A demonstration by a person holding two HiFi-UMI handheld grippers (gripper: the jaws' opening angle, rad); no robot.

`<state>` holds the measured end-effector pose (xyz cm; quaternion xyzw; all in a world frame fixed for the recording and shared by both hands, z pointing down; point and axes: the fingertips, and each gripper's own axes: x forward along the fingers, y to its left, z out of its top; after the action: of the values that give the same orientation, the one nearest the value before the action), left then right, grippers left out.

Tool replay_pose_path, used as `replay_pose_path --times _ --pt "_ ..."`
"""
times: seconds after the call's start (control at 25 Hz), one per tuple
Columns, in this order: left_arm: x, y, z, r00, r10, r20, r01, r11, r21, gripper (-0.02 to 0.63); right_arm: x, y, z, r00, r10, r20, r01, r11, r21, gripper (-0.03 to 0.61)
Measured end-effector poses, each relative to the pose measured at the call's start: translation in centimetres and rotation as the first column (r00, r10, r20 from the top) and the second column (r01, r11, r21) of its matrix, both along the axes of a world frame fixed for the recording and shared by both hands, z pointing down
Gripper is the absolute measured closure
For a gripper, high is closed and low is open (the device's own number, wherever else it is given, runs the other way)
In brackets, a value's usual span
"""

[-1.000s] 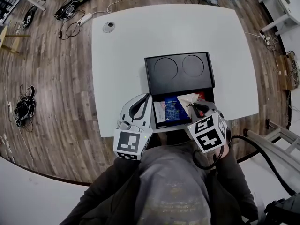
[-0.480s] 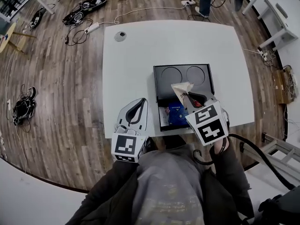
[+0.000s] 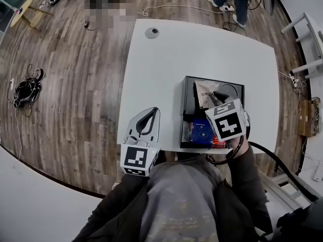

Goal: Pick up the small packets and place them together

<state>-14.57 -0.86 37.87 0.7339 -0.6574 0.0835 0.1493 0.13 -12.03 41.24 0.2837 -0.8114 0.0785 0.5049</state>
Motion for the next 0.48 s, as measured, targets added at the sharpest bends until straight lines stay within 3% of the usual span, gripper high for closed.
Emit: replay_pose_path --times 0.12,0.28,0.48 --pt "-0.2 0.0 0.1 1.000 -0.004 -0.005 0.004 1.000 -0.008 0.612 -0.7 0.4 0.2 1.000 -0.017 0.017 0.017 1.000 -0.016 0.450" --pt "0.4 -0.1 -0.1 1.000 0.016 -0.003 -0.016 1.000 -0.007 0.612 -0.4 0.5 -1.5 0.997 -0.019 0.069 0.016 0.999 0.035 0.437" --pt "2.4 -0.7 -0.2 0.997 0.079 0.009 -0.079 0.997 0.001 0.612 3.1 1.1 -4.8 0.989 0.030 0.145 -0.048 0.991 0.123 0.437"
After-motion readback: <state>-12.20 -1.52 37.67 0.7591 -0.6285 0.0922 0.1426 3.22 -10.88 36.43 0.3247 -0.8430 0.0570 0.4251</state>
